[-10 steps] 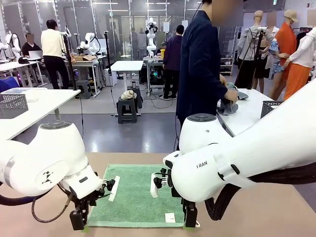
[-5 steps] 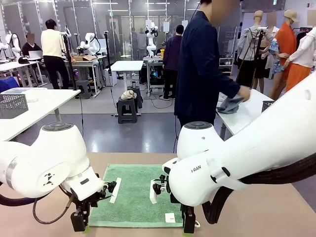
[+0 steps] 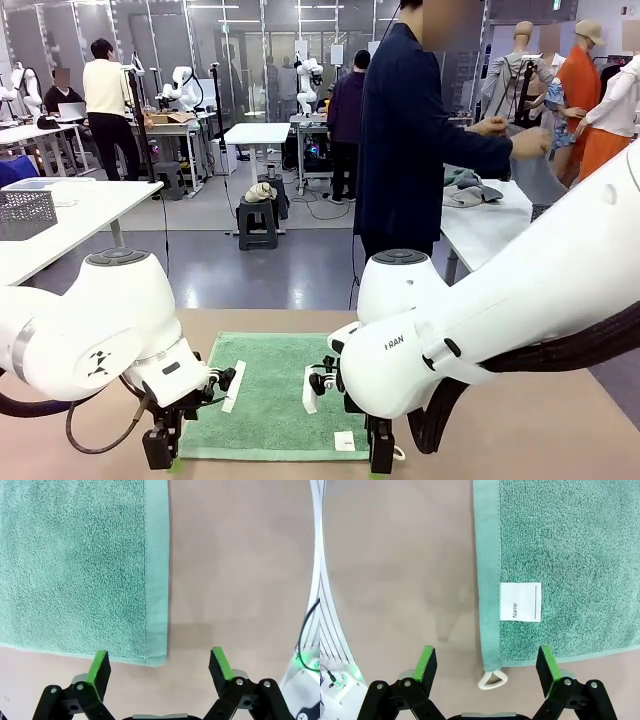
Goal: Fold the towels and place them in the basket.
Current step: When a person lays out a Towel with hook on the table, fold it in half twice.
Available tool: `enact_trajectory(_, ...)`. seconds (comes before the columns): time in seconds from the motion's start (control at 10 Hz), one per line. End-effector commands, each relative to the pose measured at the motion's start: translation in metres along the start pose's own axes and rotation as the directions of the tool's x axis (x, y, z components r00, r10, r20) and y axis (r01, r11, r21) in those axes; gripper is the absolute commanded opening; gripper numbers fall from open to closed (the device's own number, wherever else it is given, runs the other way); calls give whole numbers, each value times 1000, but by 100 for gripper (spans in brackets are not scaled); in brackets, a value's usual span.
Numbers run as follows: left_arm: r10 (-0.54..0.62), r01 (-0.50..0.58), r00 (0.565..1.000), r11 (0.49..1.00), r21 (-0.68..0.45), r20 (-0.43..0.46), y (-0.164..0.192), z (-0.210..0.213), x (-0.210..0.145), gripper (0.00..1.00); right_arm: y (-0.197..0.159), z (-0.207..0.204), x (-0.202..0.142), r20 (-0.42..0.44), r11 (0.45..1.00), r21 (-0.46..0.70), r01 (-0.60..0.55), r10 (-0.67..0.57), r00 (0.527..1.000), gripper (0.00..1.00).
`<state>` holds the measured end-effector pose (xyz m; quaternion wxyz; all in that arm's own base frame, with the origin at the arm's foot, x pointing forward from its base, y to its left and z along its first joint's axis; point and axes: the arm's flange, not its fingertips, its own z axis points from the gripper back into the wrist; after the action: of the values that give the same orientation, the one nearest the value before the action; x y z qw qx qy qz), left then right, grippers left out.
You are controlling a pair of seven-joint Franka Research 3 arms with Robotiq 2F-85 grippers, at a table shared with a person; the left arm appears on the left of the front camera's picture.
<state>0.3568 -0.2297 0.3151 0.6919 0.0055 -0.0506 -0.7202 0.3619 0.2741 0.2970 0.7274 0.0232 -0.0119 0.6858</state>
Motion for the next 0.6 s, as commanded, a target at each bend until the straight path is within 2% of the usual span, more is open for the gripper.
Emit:
enact_trajectory(0.0, -1, 1, 1000, 1000, 2, 1, 0, 0, 0, 100, 1, 0, -2, -3, 1000, -2, -2, 2, 1000, 100)
enact_trajectory(0.5, -15, 14, 999, 1000, -22, -42, -1, -13, -6, 100, -4, 1, 1, -37, 1000, -12, -14, 14, 999, 100)
